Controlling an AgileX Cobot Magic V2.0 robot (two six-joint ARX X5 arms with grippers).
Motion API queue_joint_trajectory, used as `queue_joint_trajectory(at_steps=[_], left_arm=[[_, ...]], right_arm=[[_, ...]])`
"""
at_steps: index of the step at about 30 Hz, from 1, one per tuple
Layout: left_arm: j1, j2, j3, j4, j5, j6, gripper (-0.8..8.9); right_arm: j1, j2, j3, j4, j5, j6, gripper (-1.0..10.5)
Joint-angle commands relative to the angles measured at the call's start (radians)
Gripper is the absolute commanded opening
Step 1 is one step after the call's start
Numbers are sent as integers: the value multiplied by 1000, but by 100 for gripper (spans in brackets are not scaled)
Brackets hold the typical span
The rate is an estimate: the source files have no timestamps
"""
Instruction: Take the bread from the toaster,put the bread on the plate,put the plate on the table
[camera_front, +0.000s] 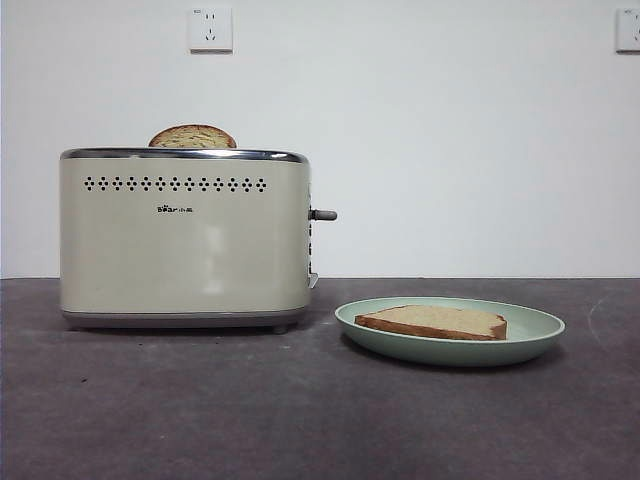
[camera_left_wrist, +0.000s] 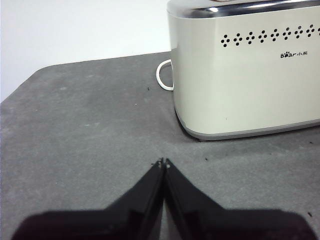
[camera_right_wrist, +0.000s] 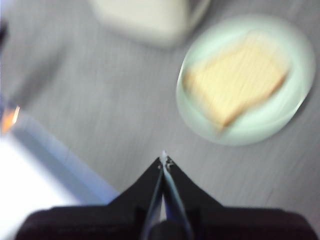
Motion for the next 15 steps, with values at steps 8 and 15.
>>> queue_joint_trajectory(at_steps=[8, 15], left_arm=[[3, -2, -13, 5, -1, -9, -4], [3, -2, -13, 5, -1, -9, -4]], right_arm=[[-135, -328, -326, 523, 130, 16, 1], [-158, -514, -644, 744, 230, 43, 1]])
